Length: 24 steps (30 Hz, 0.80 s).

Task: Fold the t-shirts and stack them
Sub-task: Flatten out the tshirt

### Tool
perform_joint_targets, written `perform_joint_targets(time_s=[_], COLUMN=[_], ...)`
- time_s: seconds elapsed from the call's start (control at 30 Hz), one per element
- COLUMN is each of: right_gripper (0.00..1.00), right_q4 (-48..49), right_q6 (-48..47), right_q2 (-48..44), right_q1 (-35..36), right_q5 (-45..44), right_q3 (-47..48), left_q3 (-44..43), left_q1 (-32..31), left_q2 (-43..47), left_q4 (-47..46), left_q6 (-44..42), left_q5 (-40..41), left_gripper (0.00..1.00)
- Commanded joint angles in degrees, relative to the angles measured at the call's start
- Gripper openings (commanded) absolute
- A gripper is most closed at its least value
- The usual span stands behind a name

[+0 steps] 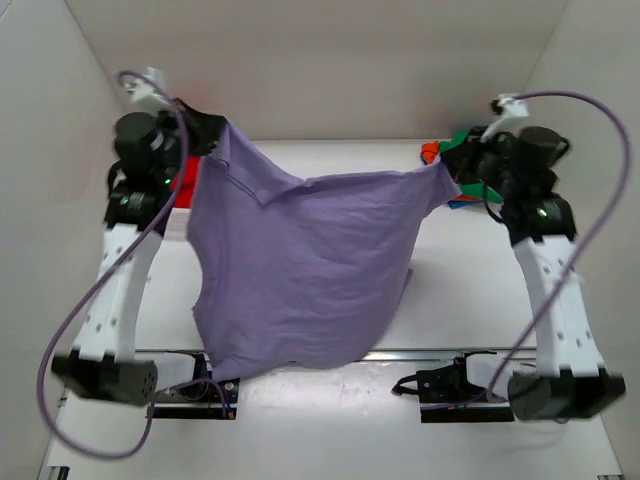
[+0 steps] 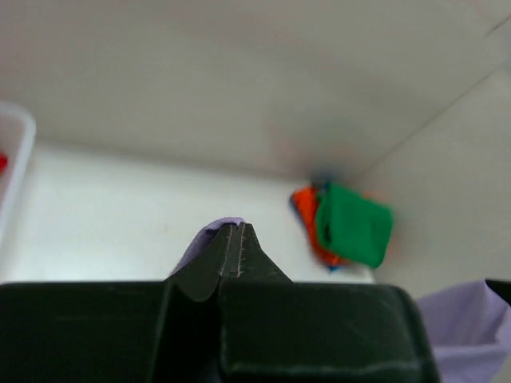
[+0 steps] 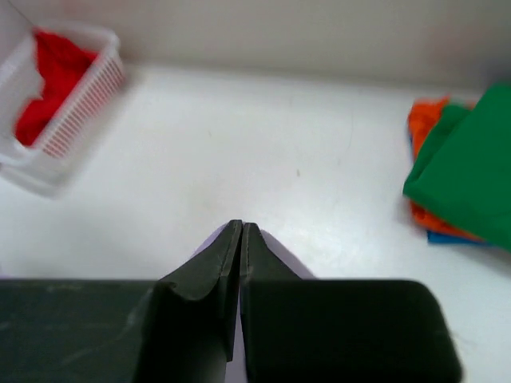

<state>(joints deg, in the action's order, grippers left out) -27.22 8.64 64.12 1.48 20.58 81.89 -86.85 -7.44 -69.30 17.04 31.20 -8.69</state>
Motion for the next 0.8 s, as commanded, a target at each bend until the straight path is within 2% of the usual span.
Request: perform_joint_targets(time_s=[0.0,0.1,0.13,0.17,0.2,0.23,0.27,0.33,0.4,0.43,0.57,0.63,0.77], right_gripper=[0.0,0.0,0.0,0.0,0.0,0.0,0.0,0.0,0.0,0.0,0.0,0.0,0.0], right_q4=[6.21,9.2,9.81,7.38,5.71,1.86,-0.09,-1.95,-3.45,-3.02,-1.87,-1.87,-1.43], right_q6=[-2.75,-3.37,-3.11,-3.28,-3.72,-4.59,-6.17,-7.32,-6.1,-5.66,-4.87,-4.34,-3.11], right_q2=[7.13,14.34,17.85,19.97,23.56,26.29,27.02,28.69,29.22,28.61,23.69,21.32,17.01], right_q1=[0.46,-1.38,-2.78,-3.14,-3.75,-3.33,-2.19,-1.83,-2.09,-2.87,-4.72,-5.34,-4.64], right_q5=[-0.71,-0.19,0.51,1.04,1.39,0.35,-1.84,-3.7,-2.13,-2.03,-0.54,1.04,0.86], right_q3=[-0.42,3.87,8.59,11.95,19.38,26.76,29.7,40.49,46.4,46.0,36.17,27.5,11.13], left_q3=[0.28,-7.09,-12.24,-20.56,-25.51,-35.92,-46.11,-51.74,-42.14,-39.48,-29.63,-23.13,3.54], left_q1=[1.02,0.85,0.85,0.94,1.55,1.9,2.34,2.78,5.14,5.85,6.13,5.08,3.67], left_q2=[-6.52,-15.41,-19.87,-24.78,-28.05,-32.7,-36.14,-35.83,-28.04,-26.34,-17.82,-13.95,-2.72], left_q4=[-2.27,-1.75,0.17,4.02,6.41,11.65,15.18,14.62,8.47,4.97,5.45,5.38,-1.2], left_q6=[-0.26,-2.19,-3.33,-4.47,-4.74,-5.01,-4.75,-3.96,-0.45,1.21,-1.31,-2.11,0.17], left_q5=[-6.51,-5.65,-5.38,-5.9,-7.55,-8.79,-9.06,-8.71,-11.07,-11.87,-11.0,-10.91,-13.37], left_gripper=[0.0,0.0,0.0,0.0,0.0,0.0,0.0,0.0,0.0,0.0,0.0,0.0,0.0])
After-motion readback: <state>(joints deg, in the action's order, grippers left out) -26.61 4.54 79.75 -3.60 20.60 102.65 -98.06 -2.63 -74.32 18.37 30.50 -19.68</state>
